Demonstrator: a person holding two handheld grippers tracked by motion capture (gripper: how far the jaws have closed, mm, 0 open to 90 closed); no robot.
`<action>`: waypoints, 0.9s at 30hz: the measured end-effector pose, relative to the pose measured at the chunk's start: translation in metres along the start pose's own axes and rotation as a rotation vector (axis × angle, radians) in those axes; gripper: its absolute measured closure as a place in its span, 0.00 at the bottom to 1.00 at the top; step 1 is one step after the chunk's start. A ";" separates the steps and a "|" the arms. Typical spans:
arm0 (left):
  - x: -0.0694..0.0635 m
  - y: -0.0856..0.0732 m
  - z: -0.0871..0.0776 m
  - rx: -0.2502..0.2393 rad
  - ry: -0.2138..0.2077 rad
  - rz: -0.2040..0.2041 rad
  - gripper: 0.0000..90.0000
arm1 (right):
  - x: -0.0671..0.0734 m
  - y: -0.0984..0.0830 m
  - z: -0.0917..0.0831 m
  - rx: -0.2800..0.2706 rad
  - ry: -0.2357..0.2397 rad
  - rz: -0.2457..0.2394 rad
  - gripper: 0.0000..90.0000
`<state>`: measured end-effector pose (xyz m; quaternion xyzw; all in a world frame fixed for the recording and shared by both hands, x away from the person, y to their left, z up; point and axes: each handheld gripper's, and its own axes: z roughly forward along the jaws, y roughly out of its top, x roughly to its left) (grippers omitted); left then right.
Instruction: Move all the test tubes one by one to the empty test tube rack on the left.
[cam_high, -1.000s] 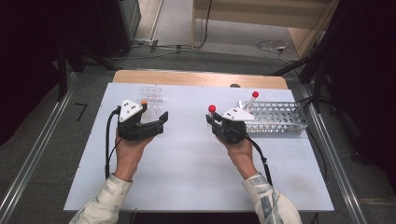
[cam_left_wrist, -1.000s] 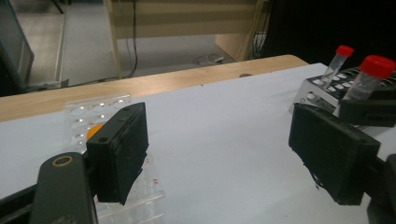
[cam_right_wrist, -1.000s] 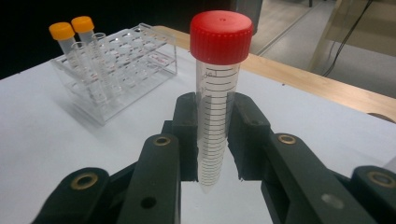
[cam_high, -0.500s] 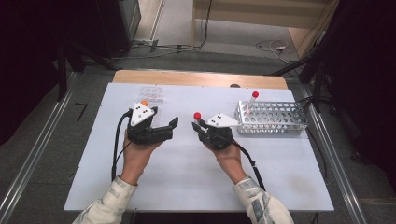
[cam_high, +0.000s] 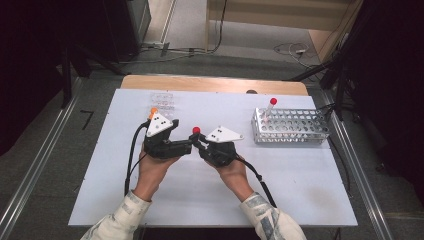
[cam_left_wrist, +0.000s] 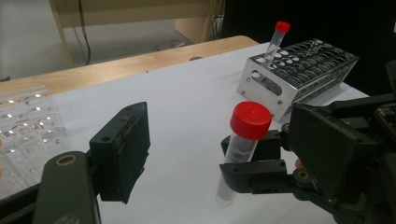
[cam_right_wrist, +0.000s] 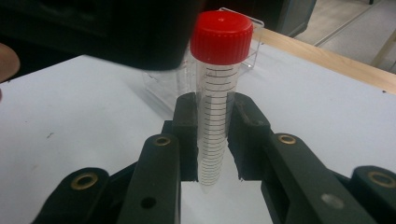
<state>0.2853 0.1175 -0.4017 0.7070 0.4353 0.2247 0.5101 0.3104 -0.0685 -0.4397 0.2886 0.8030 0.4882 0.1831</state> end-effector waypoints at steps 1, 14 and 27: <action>0.000 0.000 0.001 0.002 -0.006 -0.003 0.22 | 0.001 0.000 0.000 0.002 0.001 0.003 0.79; -0.006 -0.003 0.003 -0.009 -0.014 0.026 0.44 | 0.006 0.001 0.001 -0.002 0.018 0.010 0.79; -0.009 -0.006 0.003 -0.005 -0.026 0.059 0.75 | 0.005 0.001 0.002 -0.004 0.024 0.008 0.79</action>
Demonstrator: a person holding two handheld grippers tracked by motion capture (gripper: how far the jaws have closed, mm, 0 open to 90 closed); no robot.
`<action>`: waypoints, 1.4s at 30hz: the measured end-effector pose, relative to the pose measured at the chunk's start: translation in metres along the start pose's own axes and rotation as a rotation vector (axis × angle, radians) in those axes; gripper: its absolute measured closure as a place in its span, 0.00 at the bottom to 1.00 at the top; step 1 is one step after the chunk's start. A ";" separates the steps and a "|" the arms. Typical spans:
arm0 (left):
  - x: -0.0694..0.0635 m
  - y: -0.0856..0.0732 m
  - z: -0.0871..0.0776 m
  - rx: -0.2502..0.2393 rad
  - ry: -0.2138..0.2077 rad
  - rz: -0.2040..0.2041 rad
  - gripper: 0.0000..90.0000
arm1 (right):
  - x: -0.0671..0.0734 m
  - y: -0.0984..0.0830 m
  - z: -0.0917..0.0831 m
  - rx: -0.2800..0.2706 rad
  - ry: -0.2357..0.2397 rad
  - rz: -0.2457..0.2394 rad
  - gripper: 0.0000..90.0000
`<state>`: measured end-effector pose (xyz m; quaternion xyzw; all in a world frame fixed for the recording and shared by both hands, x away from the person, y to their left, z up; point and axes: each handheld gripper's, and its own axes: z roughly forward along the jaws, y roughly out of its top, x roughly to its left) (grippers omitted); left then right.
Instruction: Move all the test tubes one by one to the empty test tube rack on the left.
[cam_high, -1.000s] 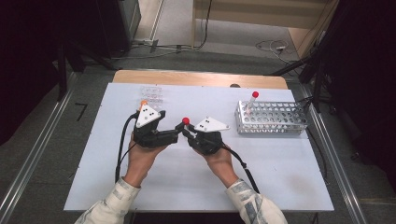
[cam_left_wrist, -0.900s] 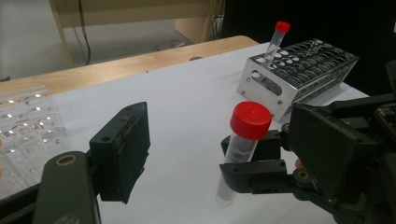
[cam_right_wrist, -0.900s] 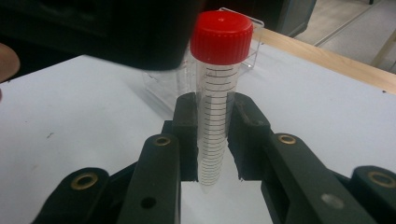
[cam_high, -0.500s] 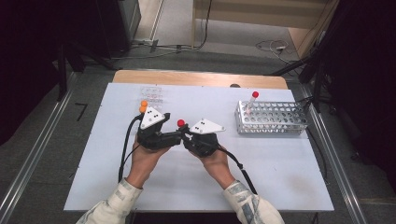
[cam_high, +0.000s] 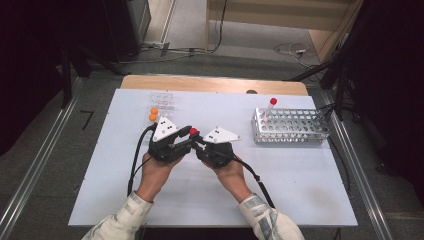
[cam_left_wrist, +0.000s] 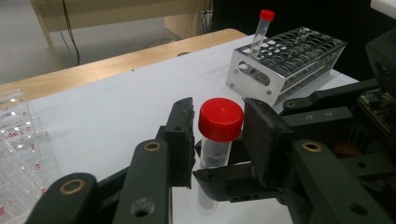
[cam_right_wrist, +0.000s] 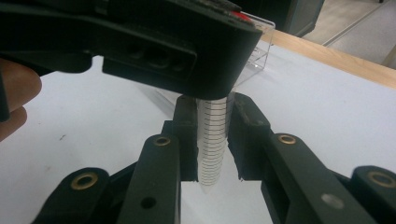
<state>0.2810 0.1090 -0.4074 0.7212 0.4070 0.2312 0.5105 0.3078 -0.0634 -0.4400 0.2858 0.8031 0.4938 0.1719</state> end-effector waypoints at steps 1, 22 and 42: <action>0.000 0.000 0.000 0.000 0.000 -0.002 0.76 | 0.000 0.000 0.000 0.000 0.000 0.002 0.79; 0.027 0.006 -0.028 -0.034 0.040 -0.061 0.78 | -0.012 -0.002 -0.015 0.053 0.031 -0.015 0.38; 0.082 0.016 -0.079 -0.076 0.197 -0.129 0.79 | -0.031 -0.011 -0.040 0.052 -0.035 -0.024 0.39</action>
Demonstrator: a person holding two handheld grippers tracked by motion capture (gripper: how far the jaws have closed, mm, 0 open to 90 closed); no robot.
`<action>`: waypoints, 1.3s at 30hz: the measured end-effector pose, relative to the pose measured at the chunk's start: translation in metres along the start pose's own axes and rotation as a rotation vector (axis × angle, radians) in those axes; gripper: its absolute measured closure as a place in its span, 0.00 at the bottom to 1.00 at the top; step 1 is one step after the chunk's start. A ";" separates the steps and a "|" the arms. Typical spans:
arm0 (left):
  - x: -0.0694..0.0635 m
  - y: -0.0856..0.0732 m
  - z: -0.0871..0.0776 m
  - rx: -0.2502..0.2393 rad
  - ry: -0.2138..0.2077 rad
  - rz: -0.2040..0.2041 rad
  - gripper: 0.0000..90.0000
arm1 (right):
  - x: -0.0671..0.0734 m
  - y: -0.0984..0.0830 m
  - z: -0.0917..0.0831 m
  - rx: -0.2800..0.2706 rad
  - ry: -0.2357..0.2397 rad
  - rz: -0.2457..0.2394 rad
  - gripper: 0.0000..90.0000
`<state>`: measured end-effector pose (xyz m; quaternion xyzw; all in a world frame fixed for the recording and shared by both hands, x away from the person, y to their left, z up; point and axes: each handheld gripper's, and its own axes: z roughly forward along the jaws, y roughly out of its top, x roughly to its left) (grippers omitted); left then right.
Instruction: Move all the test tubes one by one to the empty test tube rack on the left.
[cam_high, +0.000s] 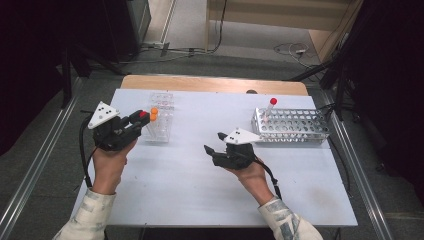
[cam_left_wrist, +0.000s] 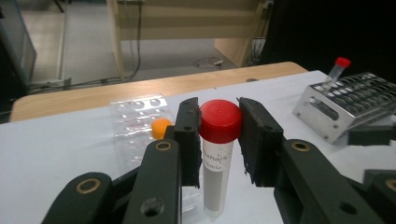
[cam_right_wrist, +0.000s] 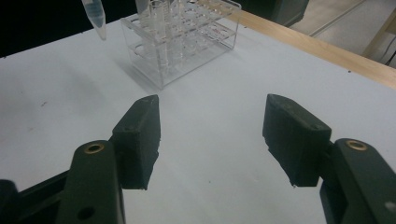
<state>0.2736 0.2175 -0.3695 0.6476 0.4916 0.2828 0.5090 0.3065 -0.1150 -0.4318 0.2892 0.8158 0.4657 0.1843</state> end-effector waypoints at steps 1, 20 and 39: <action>0.002 0.002 0.000 0.000 0.009 0.000 0.79 | -0.001 -0.001 -0.001 -0.002 -0.001 0.004 0.39; 0.030 0.020 0.042 -0.003 0.149 0.009 0.79 | -0.006 -0.003 -0.004 -0.008 -0.011 0.014 0.40; 0.032 0.005 0.069 0.041 0.202 0.027 0.78 | -0.008 -0.005 -0.006 -0.014 -0.013 0.022 0.39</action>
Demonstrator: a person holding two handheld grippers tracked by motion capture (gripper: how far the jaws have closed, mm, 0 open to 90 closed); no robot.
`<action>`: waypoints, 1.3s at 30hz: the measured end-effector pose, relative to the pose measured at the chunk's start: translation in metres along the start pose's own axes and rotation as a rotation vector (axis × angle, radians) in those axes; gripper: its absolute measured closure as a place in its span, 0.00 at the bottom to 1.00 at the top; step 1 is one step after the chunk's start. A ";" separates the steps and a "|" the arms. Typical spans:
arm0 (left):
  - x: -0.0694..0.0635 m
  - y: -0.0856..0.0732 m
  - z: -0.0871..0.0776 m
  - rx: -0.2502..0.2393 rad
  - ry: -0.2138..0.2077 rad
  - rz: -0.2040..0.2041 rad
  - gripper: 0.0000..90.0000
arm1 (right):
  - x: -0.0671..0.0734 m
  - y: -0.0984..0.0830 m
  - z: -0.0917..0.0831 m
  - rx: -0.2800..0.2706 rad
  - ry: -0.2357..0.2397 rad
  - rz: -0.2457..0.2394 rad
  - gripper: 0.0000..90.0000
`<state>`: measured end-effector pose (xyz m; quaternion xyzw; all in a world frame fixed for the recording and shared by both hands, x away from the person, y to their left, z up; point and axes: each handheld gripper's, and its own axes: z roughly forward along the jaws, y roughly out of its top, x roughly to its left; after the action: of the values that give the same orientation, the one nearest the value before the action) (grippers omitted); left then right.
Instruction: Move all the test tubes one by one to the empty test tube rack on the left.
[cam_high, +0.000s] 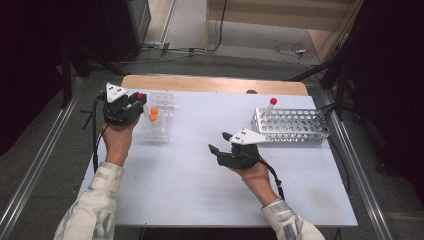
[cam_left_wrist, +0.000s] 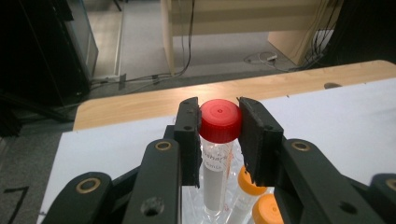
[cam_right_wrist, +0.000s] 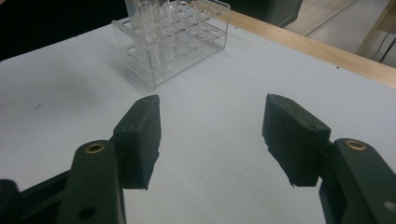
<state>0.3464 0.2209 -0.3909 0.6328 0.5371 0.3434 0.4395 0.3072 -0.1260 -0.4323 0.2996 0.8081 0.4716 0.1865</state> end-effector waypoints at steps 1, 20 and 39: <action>0.000 -0.002 0.001 -0.004 -0.003 -0.004 0.78 | 0.000 0.000 0.000 0.001 0.002 0.002 0.39; 0.001 -0.015 0.002 0.016 -0.017 -0.050 0.70 | -0.003 -0.002 0.000 0.006 -0.015 0.013 0.39; -0.028 -0.020 -0.035 -0.024 -0.167 -0.096 0.29 | -0.063 -0.004 -0.021 -0.021 -0.259 0.123 0.32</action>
<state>0.3015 0.2006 -0.3954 0.6273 0.5241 0.2744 0.5065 0.3407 -0.1825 -0.4250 0.4052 0.7522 0.4482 0.2631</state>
